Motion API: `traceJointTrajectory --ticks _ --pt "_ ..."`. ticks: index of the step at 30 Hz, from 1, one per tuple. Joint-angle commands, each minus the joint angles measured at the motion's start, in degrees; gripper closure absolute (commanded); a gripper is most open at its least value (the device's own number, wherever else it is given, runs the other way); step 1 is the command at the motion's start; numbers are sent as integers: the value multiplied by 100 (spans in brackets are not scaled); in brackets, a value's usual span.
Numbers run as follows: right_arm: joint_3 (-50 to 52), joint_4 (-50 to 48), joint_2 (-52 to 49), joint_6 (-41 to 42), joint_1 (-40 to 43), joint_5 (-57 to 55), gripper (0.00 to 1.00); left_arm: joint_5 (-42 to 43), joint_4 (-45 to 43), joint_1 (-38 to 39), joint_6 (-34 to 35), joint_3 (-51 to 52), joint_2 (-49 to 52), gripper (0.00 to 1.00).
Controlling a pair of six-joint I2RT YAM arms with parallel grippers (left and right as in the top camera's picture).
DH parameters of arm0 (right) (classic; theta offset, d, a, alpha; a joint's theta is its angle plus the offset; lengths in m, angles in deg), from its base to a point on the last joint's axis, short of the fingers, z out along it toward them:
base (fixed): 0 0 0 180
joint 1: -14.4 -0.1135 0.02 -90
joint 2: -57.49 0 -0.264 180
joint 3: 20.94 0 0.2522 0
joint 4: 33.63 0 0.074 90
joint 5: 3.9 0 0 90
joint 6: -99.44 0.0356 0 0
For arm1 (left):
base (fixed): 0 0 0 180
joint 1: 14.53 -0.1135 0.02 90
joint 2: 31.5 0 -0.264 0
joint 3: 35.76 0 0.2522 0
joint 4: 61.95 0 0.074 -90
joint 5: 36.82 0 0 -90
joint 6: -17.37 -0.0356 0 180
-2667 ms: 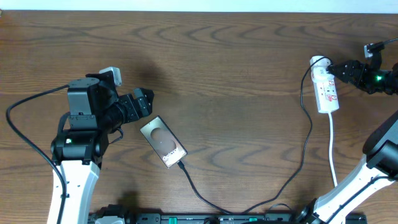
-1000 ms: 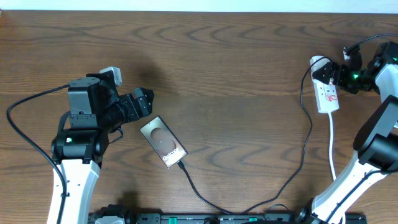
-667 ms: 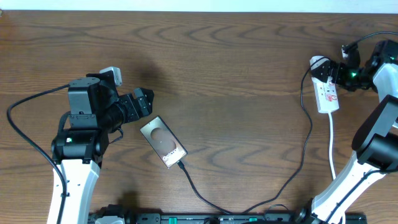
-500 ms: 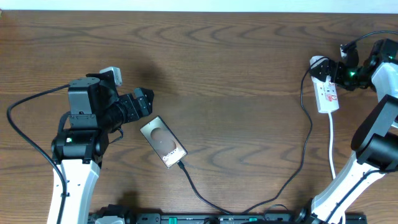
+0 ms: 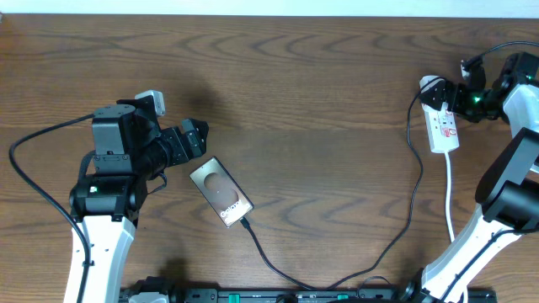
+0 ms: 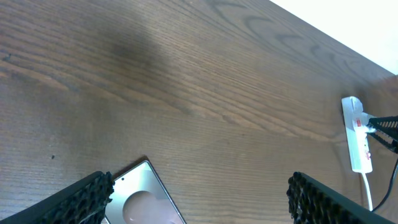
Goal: Plug charger to phone and switch on socket
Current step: 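Press down on the orange switch beside the charger with the right gripper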
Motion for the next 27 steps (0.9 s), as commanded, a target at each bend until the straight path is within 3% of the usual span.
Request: traceJointTrajectory --ticks 1,27 --pt "-31 197 -74 101 -52 -142 2 -48 -11 -20 -120 -59 -4 8" --pt "-153 149 -70 22 50 -216 1 -48 -13 -20 -120 -59 -4 8"
